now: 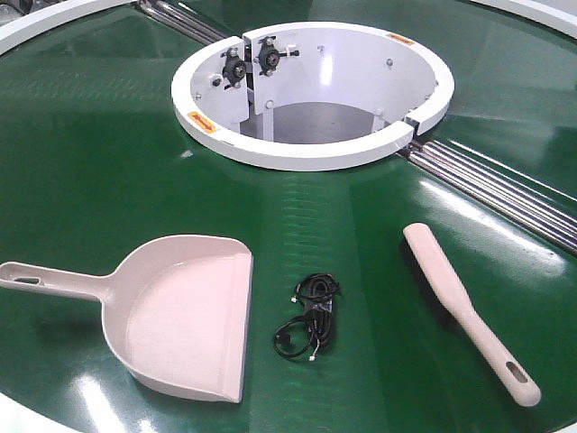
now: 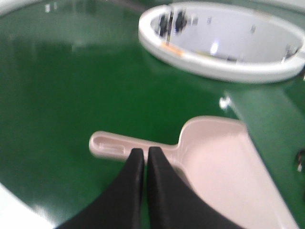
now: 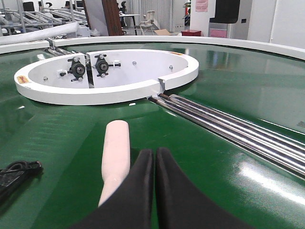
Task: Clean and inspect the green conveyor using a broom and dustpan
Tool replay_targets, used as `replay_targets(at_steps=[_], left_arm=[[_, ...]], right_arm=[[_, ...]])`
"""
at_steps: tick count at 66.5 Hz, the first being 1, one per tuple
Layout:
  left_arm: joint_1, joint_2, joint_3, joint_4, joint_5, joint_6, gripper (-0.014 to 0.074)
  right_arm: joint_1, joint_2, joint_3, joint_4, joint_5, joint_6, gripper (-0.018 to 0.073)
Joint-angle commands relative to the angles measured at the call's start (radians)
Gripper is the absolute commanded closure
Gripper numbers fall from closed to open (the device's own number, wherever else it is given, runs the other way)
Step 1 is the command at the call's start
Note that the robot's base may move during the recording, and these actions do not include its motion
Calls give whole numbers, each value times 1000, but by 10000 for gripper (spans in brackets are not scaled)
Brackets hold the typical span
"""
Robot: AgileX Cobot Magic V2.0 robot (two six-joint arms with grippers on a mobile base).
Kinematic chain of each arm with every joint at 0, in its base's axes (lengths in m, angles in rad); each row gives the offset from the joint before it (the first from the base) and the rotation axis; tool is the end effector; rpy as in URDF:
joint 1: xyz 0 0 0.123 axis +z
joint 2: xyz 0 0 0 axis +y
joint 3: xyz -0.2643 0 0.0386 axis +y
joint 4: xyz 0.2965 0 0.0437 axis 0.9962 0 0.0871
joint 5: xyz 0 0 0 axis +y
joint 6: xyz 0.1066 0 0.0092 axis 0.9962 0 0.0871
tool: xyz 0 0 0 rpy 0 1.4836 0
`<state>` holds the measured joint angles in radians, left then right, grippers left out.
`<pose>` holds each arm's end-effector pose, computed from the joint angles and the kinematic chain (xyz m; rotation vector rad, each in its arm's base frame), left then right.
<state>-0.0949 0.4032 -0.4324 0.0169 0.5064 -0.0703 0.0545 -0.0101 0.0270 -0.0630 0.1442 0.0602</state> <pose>0.1654 -0.0149 0.2738 0.0332 1.9615 -0.0908 0.1391 0.0066 0.1896 -0.0397 1.6440 0.0325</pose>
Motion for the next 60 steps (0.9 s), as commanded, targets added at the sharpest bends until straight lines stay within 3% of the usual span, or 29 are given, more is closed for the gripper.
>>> replay_targets(at_steps=[1, 34, 42, 60], left_arm=[[3, 51, -32, -2, -29, -9, 603], [3, 68, -32, -2, -37, -9, 569], [3, 68, -32, -2, -38, 7, 482], [3, 68, -32, -2, -40, 49, 173]], right_arm=[[1, -18, 22, -7, -77, -6, 569], [1, -18, 22, -7, -77, -6, 569], [1, -18, 22, -7, -77, -6, 569], [1, -18, 22, -7, -77, -6, 569]])
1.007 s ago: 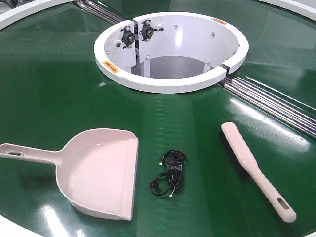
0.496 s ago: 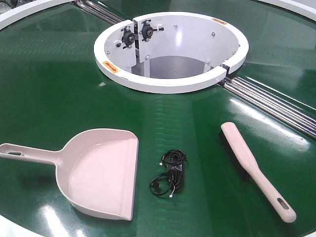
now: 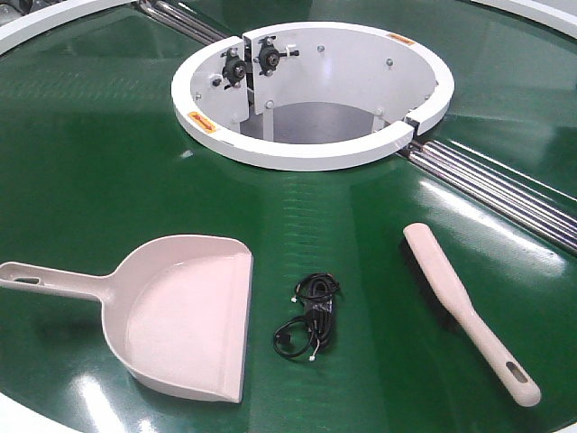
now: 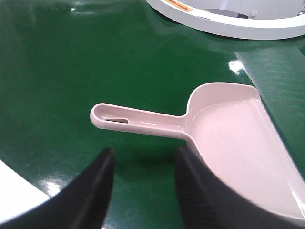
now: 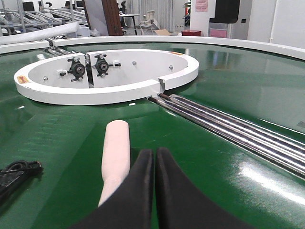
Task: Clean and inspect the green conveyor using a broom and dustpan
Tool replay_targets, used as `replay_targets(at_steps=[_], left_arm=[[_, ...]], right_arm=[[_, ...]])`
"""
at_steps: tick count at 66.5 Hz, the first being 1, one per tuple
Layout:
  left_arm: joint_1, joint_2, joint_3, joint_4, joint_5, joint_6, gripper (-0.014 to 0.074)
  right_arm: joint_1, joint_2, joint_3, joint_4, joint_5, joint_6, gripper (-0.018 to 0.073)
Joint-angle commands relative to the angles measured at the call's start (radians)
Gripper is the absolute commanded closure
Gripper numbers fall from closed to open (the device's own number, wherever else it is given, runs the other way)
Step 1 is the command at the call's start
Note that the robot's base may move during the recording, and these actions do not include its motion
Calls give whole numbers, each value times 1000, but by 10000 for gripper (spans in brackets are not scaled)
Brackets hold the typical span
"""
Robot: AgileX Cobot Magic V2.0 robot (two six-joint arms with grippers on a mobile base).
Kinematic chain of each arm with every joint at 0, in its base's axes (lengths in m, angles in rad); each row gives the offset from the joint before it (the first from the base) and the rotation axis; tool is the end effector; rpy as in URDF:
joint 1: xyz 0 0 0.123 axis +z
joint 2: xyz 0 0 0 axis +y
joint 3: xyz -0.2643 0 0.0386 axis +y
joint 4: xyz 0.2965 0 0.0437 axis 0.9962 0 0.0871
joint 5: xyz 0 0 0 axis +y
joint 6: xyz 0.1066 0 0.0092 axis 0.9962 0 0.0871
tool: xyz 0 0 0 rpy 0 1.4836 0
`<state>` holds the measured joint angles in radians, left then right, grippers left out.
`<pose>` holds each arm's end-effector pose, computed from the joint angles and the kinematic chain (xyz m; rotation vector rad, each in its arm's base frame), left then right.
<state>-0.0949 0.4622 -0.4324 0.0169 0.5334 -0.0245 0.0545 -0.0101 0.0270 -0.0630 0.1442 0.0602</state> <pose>0.1727 -0.0155 0.2611 0.0816 2.0456 -0.0566 0.1391 0.0066 0.1896 -0.0397 1.6440 0.0325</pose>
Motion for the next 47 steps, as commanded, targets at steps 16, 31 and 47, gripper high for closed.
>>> replay_targets(at_steps=[16, 31, 47], left_arm=[[3, 9, -32, -29, -74, 3, 111], [3, 9, -38, -39, -135, -47, 111], [2, 149, -261, -39, 66, -37, 111]], right_arm=[[1, -18, 22, -7, -77, -6, 569], [1, -18, 22, -7, -77, -6, 569], [1, -18, 22, -7, -77, -6, 569]])
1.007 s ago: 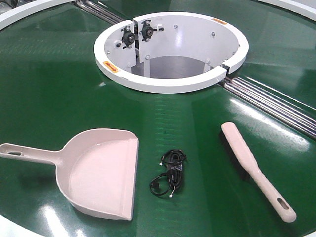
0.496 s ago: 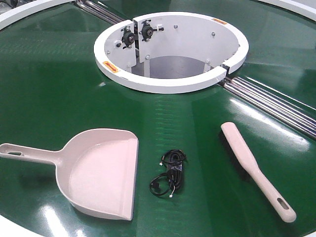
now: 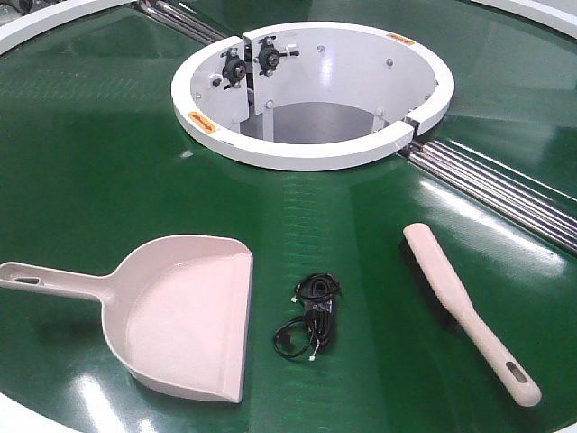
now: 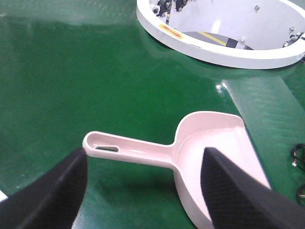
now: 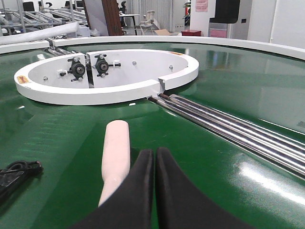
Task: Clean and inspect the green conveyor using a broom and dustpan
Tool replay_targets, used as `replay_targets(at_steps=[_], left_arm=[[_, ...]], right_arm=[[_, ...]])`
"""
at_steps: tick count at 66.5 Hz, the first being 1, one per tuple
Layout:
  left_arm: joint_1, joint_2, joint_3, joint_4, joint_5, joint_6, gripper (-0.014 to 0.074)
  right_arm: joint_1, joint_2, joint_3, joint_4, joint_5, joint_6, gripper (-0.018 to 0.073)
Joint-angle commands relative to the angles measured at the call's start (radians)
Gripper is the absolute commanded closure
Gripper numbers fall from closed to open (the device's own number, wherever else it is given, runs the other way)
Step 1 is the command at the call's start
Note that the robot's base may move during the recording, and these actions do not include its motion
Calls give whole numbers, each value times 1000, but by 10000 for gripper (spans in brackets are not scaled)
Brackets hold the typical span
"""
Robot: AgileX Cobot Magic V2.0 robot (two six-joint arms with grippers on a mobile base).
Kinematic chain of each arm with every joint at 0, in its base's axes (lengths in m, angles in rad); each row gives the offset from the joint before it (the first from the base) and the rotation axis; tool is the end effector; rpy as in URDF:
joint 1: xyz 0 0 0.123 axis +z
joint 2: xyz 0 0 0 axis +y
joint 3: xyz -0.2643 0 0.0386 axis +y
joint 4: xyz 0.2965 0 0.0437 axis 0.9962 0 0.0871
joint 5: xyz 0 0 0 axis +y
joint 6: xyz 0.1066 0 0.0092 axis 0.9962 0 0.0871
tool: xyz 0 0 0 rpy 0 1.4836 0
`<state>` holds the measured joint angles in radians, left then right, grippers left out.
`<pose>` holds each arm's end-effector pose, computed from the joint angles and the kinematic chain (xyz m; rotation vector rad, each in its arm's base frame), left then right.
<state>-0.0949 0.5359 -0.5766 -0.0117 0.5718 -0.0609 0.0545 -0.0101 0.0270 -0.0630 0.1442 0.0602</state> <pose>0.1826 -0.0181 0.3008 0.0284 2.0162 -0.1117 0.1391 0.0066 0.1896 -0.0397 1.6440 0.0325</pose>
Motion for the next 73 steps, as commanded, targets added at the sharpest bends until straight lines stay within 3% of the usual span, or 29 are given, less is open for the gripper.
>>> replay_targets(at_steps=[1, 19, 29, 39, 44, 58, 69, 73], left_arm=[[2, 90, -134, -10, 46, 7, 111], [-2, 409, -447, -13, 305, 339, 111], [-2, 578, -585, -81, 476, 532, 111], [-2, 705, -655, -115, 530, 725, 111], [-2, 757, -671, -110, 530, 733, 111], [-1, 870, -672, -92, 548, 627, 111], [-1, 913, -672, -52, 503, 649, 111], [-1, 917, -672, -35, 465, 690, 112]], right_arm=[[1, -18, 22, -7, -77, -6, 569], [1, -18, 22, -7, -77, -6, 569], [1, -18, 22, -7, -77, -6, 569], [1, -18, 22, -7, -77, -6, 569], [1, -18, 22, -7, -77, -6, 569], [1, -18, 22, -7, -77, -6, 569], [1, -18, 22, -7, -77, -6, 569], [1, -18, 22, -7, -77, -6, 569]])
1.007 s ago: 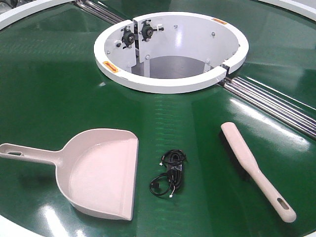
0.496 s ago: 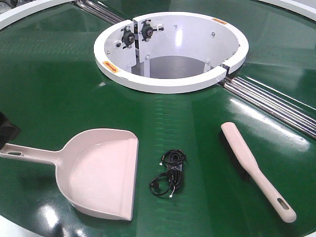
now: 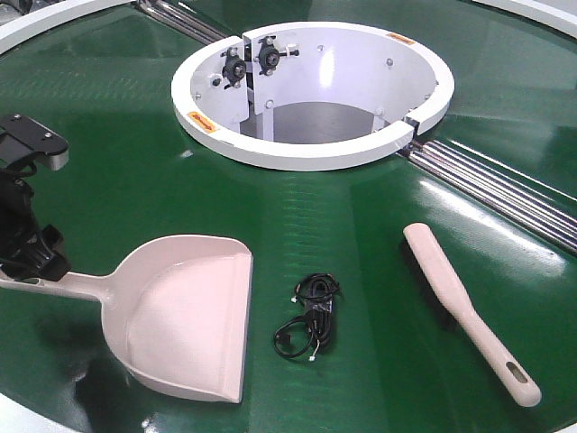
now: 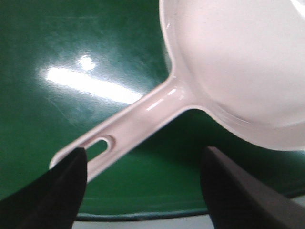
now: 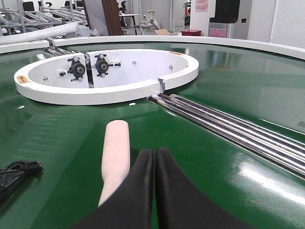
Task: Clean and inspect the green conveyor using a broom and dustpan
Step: 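Lower the left gripper and grasp the pink dustpan handle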
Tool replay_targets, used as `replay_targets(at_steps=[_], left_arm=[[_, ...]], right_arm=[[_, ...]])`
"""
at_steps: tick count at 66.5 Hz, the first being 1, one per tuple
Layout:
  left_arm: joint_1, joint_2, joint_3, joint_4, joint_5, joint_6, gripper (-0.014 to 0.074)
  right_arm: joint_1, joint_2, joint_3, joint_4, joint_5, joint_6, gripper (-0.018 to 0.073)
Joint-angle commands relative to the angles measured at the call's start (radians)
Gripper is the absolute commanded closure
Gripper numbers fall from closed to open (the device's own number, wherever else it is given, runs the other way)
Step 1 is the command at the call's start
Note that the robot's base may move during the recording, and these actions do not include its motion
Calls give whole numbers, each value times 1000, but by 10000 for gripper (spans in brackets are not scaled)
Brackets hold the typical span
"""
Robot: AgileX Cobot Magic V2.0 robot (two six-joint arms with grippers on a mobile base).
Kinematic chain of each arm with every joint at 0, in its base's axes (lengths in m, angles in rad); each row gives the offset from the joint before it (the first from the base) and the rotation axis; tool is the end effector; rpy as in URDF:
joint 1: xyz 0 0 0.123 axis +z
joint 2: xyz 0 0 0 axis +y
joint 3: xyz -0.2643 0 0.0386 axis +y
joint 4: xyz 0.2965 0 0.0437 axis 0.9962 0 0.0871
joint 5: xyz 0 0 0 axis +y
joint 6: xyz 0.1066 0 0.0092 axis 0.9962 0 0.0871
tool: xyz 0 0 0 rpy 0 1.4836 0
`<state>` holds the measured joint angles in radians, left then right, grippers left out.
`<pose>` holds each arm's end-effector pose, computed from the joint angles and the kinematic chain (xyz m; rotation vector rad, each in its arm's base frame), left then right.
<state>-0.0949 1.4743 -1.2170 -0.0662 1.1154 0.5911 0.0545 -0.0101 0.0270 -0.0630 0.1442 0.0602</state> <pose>0.3387 -0.0386 0.2541 0.9307 2.6933 0.0126 0.1391 0.0066 0.1896 -0.0397 1.6440 0.0325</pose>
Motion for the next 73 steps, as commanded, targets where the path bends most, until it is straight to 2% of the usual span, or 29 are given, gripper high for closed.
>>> replay_targets(at_steps=[1, 9, 13, 17, 24, 29, 34, 43, 61, 73], left_arm=[[-1, -21, -31, 23, -86, 68, 114], [-4, -23, -31, 29, -72, 315, 130], [-15, -23, -31, 29, -53, 472, 135], [-26, -23, -31, 26, -50, 579, 135], [-44, -20, -31, -1, -56, 695, 135], [-47, -8, -31, -42, -57, 738, 135], [-51, 8, -31, -48, -56, 779, 135], [-51, 40, -31, -49, -44, 784, 134], [-51, 107, -31, -49, -34, 876, 100], [-51, 159, -31, -46, -39, 901, 100]], right_arm=[[1, -18, 22, -7, -77, -6, 569], [1, -18, 22, -7, -77, -6, 569], [1, -18, 22, -7, -77, -6, 569], [1, -18, 22, -7, -77, -6, 569], [1, -18, 22, -7, -77, -6, 569], [1, -18, 22, -7, -77, -6, 569], [1, -18, 22, -7, -77, -6, 569], [1, -18, 22, -7, -77, -6, 569], [1, -18, 22, -7, -77, -6, 569], [1, -18, 22, -7, -77, -6, 569]])
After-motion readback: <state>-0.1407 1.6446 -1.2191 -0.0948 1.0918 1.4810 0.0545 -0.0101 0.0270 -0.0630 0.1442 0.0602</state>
